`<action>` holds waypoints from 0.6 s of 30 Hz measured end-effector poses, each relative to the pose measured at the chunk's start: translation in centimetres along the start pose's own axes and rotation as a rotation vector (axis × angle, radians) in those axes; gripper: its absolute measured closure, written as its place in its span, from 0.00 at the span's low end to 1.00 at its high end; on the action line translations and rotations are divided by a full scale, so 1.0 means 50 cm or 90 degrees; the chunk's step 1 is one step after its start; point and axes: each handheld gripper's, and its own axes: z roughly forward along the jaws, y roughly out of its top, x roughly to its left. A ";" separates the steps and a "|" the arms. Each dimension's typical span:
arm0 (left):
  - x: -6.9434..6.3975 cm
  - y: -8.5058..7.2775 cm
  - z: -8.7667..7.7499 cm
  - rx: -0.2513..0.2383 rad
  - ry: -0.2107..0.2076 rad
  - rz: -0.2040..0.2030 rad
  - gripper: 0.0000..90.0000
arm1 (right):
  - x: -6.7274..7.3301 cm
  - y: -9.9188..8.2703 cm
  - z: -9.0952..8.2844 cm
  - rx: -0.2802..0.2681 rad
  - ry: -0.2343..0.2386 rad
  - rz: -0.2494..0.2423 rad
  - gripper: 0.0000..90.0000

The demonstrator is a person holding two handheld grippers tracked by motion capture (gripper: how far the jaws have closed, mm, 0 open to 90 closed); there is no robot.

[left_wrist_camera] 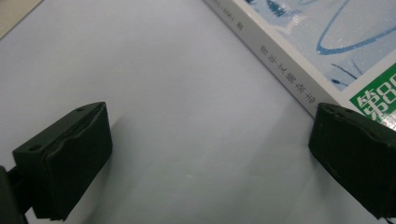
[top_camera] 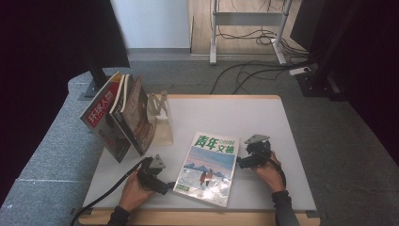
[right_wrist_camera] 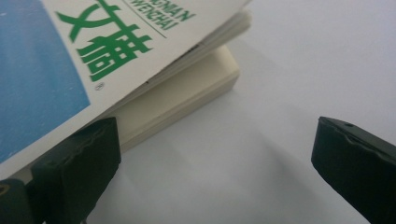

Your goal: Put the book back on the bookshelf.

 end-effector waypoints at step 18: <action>-0.048 0.022 0.022 -0.011 -0.041 0.053 0.00 | -0.014 0.064 0.012 -0.032 0.021 0.003 0.11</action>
